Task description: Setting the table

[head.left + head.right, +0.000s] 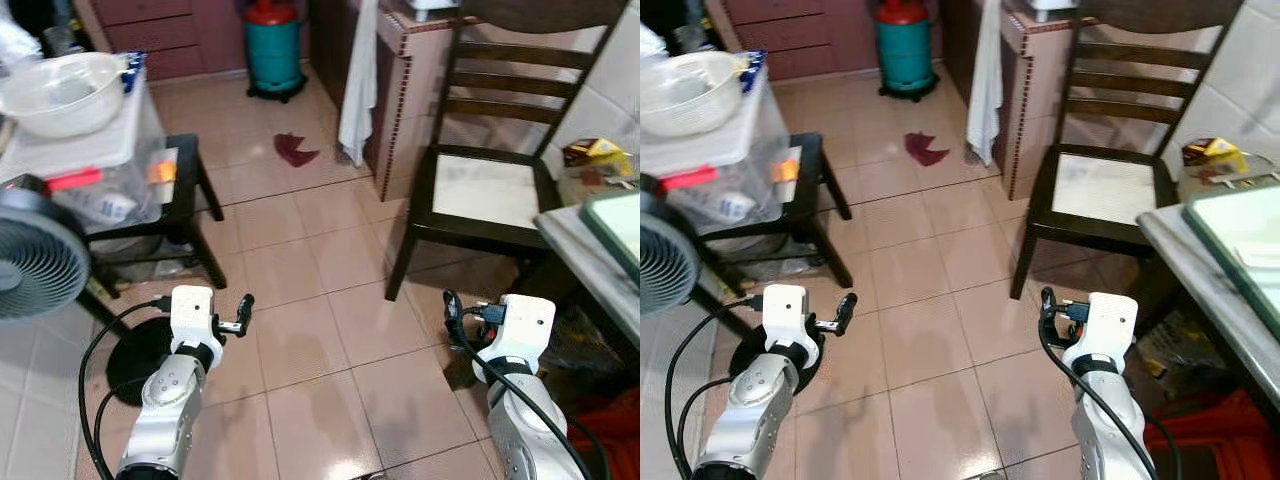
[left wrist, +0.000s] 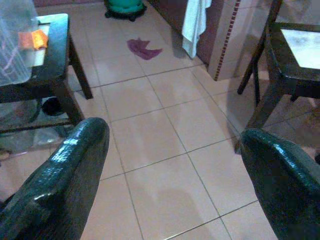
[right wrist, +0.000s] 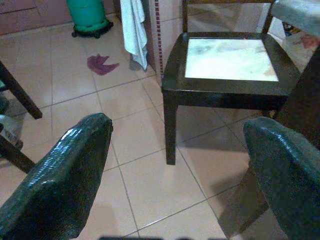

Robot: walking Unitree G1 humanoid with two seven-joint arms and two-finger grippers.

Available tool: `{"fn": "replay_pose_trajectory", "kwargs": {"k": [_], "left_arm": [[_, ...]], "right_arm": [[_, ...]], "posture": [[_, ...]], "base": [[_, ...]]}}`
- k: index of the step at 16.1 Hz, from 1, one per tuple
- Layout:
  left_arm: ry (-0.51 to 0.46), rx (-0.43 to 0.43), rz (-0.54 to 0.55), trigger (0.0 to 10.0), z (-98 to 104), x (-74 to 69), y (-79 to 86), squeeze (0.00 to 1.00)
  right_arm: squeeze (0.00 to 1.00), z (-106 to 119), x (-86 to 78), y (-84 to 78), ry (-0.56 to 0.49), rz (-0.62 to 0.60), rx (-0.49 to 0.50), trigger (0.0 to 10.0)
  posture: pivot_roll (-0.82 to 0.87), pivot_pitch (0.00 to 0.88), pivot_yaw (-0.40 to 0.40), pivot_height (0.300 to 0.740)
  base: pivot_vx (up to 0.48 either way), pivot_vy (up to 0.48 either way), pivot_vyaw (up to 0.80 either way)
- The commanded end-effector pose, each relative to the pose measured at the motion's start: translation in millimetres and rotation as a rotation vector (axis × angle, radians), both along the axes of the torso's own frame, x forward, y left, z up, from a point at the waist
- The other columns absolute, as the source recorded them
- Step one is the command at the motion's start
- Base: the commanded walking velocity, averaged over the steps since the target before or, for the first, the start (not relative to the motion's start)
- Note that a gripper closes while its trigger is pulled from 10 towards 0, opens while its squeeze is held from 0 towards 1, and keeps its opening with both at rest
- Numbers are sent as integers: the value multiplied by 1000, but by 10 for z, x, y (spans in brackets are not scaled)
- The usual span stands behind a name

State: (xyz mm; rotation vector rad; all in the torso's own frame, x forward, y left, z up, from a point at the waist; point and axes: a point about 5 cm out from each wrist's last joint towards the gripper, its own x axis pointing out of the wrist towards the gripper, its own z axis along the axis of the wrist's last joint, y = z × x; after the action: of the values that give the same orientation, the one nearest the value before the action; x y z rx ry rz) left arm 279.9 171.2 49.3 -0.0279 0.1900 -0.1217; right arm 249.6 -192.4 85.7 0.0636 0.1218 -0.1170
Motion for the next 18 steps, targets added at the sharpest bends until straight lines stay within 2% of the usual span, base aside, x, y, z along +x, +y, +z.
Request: {"fn": "replay_pose_trajectory", "kwargs": {"k": [1,18], "left_arm": [[15,-2,4,10000,-20,-23,33,0],[38,5,-3,10000,-91,-59,51,0]], "right_arm": [[0,-2,-9,11,7,2,3,10000],[0,-12,-12,32,13,14,2,10000]], "posture": [[-60,141,70,740],[-57,142,63,740]], "base": [[0,0,-788],[0,0,-785]]}}
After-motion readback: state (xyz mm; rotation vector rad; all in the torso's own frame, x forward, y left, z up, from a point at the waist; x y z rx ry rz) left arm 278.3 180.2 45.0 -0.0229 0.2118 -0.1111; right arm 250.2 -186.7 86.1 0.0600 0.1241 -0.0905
